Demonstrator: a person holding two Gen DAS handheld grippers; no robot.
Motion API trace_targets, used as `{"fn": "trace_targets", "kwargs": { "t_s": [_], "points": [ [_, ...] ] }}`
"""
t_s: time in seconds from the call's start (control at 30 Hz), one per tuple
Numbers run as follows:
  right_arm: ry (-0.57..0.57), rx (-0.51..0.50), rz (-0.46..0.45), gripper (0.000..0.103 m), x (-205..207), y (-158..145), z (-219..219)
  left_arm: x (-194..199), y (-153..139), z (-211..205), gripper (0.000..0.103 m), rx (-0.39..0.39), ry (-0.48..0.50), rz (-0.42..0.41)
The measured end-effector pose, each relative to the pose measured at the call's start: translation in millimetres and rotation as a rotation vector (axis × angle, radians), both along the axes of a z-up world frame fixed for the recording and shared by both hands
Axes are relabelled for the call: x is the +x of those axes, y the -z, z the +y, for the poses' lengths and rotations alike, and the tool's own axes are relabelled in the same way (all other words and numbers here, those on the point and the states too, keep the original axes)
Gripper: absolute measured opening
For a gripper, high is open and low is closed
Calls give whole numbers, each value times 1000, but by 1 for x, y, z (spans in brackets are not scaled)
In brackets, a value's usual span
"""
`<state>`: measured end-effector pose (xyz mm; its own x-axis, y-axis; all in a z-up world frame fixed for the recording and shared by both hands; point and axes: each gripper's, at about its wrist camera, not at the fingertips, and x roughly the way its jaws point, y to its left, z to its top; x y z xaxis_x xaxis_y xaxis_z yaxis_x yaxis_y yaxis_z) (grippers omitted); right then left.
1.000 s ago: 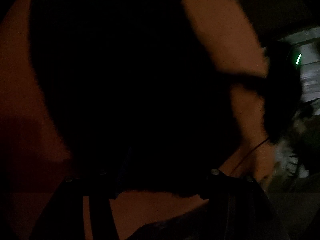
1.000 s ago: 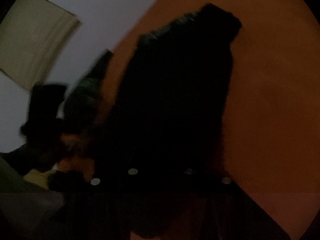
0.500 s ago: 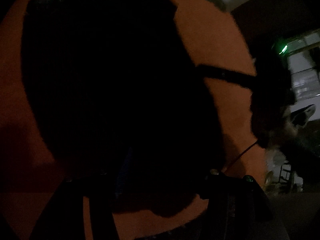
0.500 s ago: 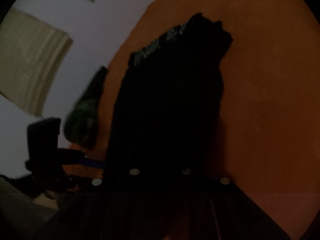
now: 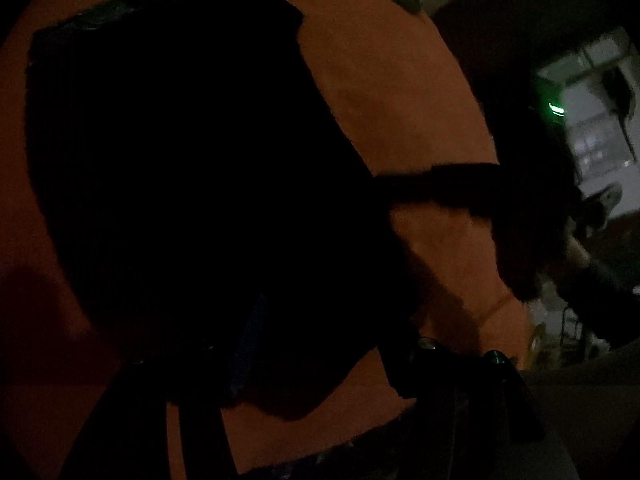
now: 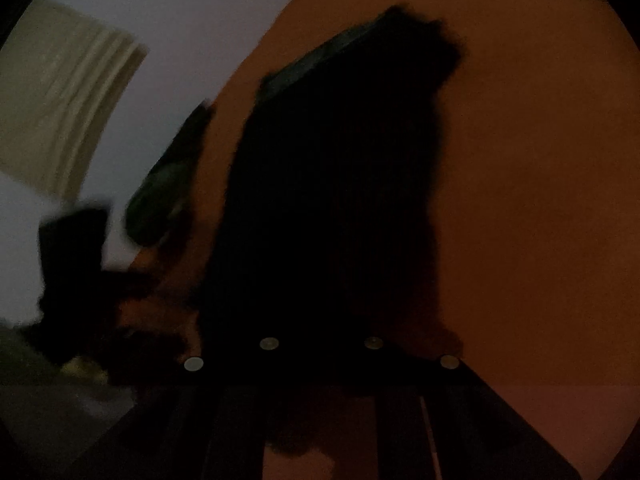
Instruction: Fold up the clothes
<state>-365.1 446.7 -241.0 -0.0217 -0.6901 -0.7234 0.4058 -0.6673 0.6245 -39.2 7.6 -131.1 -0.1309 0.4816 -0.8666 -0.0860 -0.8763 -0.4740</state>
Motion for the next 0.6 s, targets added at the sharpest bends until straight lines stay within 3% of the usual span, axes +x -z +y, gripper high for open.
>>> {"fn": "trace_targets", "kwargs": {
  "t_s": [0.1,0.17,0.23,0.33,0.47,0.53,0.6],
  "points": [
    [-39,138,-24,11,23,22,-12,6,33,25,54,-24,47,-70],
    [8,179,-75,0,25,41,0,15,32,32,54,-36,74,-46],
    [54,145,-113,0,25,48,17,19,13,30,55,-24,80,-2],
    [33,165,-55,0,28,34,22,19,-11,7,56,8,0,55],
    [5,19,-47,4,31,15,19,15,4,-23,56,93,-117,27],
    [-25,-49,-49,4,35,9,12,19,17,-32,56,131,-108,-20],
    [-79,-58,-52,4,38,8,-5,24,38,-9,56,114,-62,-67]
  ]
}}
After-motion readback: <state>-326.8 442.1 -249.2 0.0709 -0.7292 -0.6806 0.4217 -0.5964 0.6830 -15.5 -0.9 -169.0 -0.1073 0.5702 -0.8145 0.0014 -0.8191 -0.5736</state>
